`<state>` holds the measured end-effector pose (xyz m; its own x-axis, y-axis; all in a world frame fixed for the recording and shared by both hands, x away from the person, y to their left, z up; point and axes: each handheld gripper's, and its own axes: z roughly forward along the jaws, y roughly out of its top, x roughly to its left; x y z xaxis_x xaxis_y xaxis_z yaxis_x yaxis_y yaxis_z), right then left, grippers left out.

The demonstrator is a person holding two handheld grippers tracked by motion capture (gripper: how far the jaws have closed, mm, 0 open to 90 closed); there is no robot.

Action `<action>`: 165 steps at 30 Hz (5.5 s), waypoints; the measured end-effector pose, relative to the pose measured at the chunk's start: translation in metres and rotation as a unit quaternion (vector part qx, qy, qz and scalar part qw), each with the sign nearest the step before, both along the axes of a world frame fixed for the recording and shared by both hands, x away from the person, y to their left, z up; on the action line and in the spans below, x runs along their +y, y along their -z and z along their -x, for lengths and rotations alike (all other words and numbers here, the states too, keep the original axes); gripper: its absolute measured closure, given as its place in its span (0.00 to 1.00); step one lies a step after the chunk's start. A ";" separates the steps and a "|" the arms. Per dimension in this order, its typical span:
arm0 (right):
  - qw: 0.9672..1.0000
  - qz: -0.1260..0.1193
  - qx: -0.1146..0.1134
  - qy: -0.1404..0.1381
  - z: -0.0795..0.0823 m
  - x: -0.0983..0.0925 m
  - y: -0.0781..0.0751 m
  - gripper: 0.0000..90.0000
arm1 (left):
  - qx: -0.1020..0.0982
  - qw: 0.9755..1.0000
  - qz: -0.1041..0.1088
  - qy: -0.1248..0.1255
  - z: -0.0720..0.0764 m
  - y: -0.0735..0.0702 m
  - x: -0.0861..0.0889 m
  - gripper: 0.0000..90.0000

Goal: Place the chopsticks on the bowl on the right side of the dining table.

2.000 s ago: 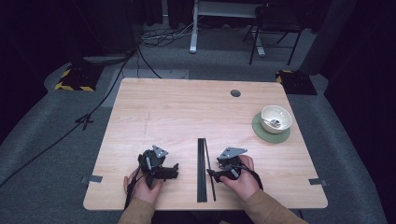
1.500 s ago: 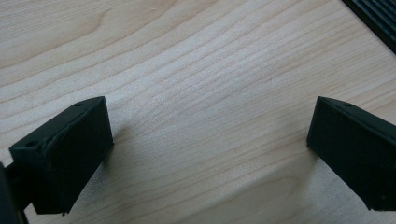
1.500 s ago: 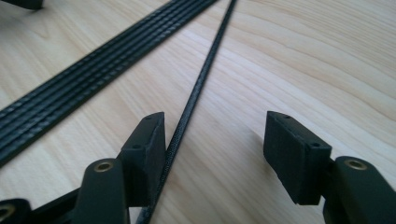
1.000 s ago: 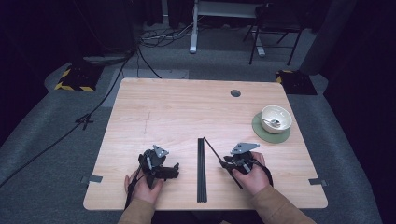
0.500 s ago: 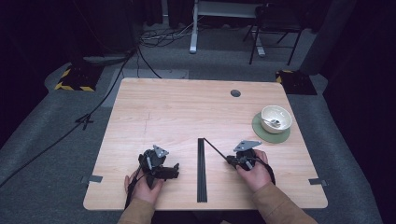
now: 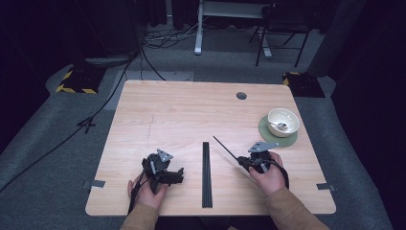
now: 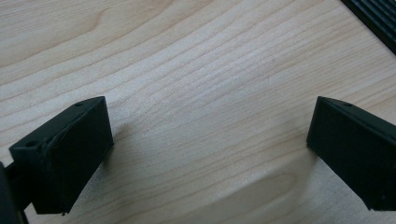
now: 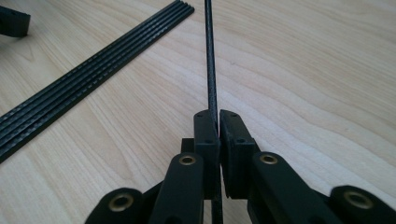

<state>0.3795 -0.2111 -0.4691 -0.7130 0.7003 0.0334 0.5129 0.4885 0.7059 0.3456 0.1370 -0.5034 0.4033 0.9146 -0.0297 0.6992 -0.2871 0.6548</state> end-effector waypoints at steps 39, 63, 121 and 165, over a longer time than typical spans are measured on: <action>0.995 -0.060 -0.042 0.063 -0.002 -0.087 -0.089 0.96 | -0.001 1.000 0.002 0.004 0.000 0.000 0.001 0.01; 0.990 -0.061 -0.037 0.122 -0.067 -0.128 -0.111 0.96 | -0.001 1.000 0.000 0.012 0.002 0.000 0.003 0.01; 0.979 -0.027 -0.003 0.202 -0.121 -0.130 -0.071 0.66 | -0.001 1.000 -0.001 0.011 0.002 0.000 0.003 0.01; 0.994 -0.105 -0.037 0.007 -0.016 -0.007 -0.106 0.55 | -0.001 1.000 0.000 0.021 0.004 0.000 0.005 0.01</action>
